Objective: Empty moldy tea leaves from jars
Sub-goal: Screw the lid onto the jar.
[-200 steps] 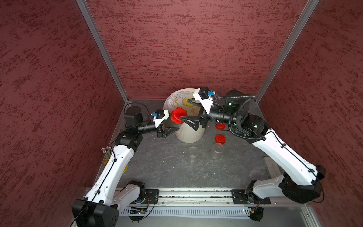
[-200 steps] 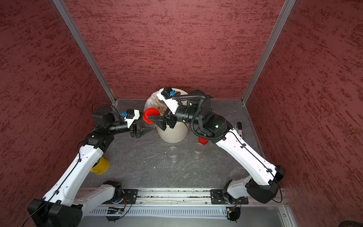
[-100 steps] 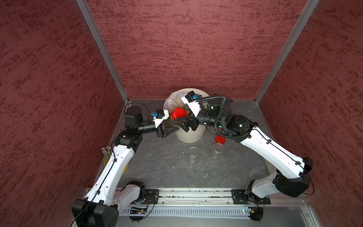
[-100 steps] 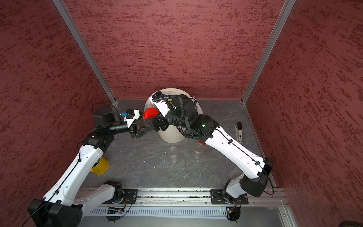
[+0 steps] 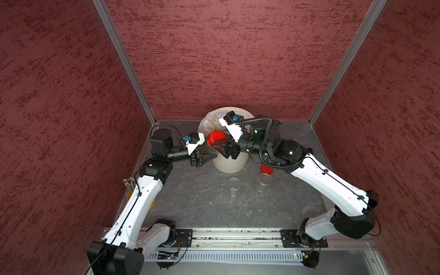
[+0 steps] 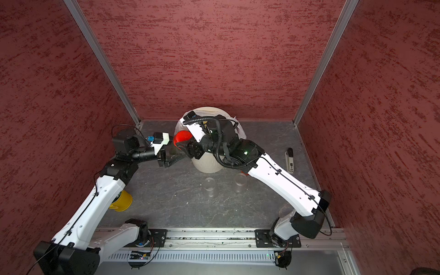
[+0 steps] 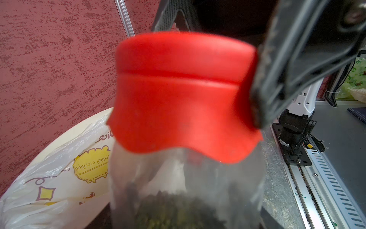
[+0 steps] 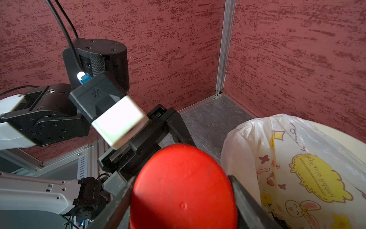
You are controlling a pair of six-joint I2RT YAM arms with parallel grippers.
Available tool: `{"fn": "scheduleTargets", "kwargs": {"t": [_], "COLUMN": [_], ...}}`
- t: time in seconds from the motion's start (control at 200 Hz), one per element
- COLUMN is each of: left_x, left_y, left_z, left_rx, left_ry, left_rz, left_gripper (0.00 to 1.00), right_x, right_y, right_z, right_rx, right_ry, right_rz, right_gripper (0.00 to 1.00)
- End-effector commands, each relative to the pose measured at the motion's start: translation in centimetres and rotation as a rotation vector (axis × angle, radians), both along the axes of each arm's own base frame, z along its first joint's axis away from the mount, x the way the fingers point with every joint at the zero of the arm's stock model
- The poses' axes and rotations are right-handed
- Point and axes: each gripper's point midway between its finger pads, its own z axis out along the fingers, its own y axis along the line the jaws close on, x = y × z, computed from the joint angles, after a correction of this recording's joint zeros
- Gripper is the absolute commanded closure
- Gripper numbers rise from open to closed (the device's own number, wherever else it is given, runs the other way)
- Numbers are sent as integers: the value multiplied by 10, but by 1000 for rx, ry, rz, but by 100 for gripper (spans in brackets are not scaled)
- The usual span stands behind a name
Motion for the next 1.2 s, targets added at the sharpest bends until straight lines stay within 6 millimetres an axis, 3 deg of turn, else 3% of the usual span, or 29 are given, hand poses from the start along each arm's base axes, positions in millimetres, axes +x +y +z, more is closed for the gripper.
{"fn": "scheduleTargets", "kwargs": {"t": [0.0,0.195,0.366,0.546,0.957,1.087,1.192], "left_x": [0,-1,-2,-4,-6,-6,-5], "left_y": [1,1,0,0,-1,-1,-1], "left_z": [3,3,2,2,0,1,1], "left_rx": [-5,-4,-5,-5,2,1,2], "left_ry": [-9,-8,-3,3,21,18,18], "left_rz": [-3,-5,-15,-25,-48,-48,-47], "left_gripper": [36,36,36,36,36,36,36], "right_x": [-2,-5,-24,-31,-31,-30,-28], "right_y": [-1,-6,-6,-9,-18,-19,-16], "right_z": [7,7,9,13,10,12,14], "right_rx": [1,-46,-101,-147,-251,-270,-258], "right_ry": [-31,-93,-223,-305,-387,-403,-393], "right_rz": [3,26,193,325,535,555,553], "right_gripper": [41,52,58,63,63,58,49]}}
